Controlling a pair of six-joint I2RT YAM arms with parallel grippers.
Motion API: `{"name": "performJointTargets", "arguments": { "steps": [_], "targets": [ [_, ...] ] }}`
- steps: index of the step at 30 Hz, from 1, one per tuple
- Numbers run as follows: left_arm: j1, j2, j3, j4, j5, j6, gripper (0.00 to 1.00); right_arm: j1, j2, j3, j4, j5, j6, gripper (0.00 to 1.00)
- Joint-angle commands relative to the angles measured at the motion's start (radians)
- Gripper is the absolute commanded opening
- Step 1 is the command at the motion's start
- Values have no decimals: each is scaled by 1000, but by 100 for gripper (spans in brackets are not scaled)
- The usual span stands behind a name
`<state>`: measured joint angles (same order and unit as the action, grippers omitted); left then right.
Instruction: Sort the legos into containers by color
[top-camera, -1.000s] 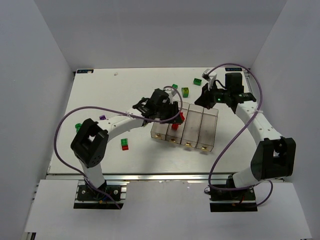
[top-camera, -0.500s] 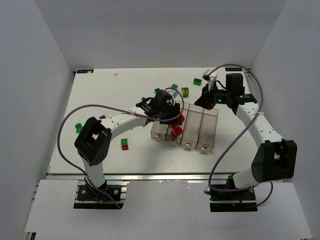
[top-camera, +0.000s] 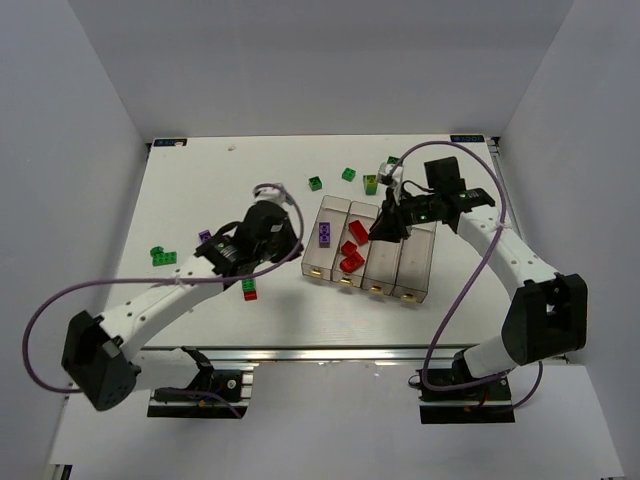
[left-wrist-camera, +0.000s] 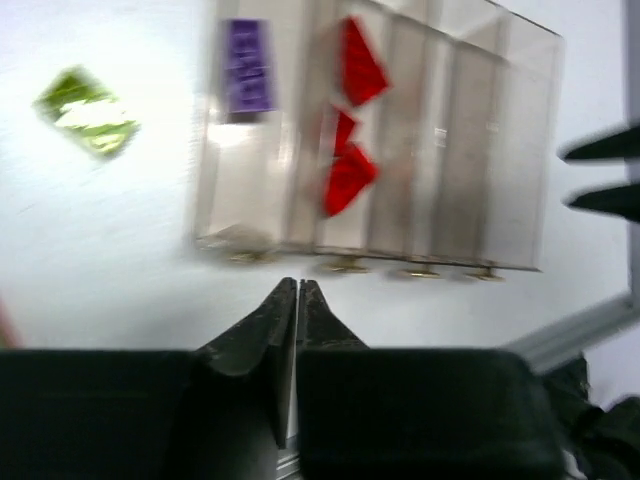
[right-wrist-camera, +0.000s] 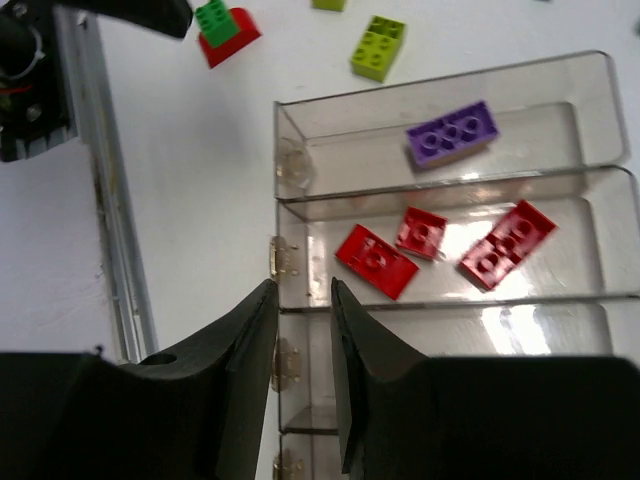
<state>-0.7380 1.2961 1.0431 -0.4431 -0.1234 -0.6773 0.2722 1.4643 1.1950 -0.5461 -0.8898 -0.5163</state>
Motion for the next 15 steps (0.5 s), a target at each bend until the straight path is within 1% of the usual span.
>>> {"name": "performJointTargets", "arguments": {
  "steps": [1, 2, 3, 4, 5, 6, 7, 9, 11, 12, 15],
  "targets": [
    [43, -118, -103, -164, -169, -117, 19, 67, -12, -5, -19, 9, -22, 33],
    [49, -147, -123, -187, -188, -137, 24, 79, -12, -9, 3, 20, -7, 33],
    [66, -199, -136, -213, -229, -180, 40, 105, -12, -11, 11, 32, 21, 33],
    [74, -199, -164, -264, -229, -198, 46, 117, -10, -11, 17, 57, 36, 34],
    [86, -240, -175, -285, -255, -212, 51, 130, -10, -9, 27, 69, 48, 34],
    [110, -268, -187, -305, -266, -234, 61, 151, -9, -11, 37, 80, 62, 35],
    [123, -279, -211, -339, -266, -240, 64, 162, -7, -14, 47, 98, 93, 35],
    [167, -287, -239, -353, -256, -232, 71, 189, -4, -14, 52, 114, 107, 35],
    [198, -285, -280, -336, -222, -206, 71, 203, 1, -18, 61, 127, 124, 35],
    [228, -281, -288, -326, -213, -180, 72, 212, 5, -20, 67, 130, 128, 36],
    [270, -238, -293, -304, -202, -130, 73, 219, 16, -21, 75, 140, 142, 37]
  ]
}}
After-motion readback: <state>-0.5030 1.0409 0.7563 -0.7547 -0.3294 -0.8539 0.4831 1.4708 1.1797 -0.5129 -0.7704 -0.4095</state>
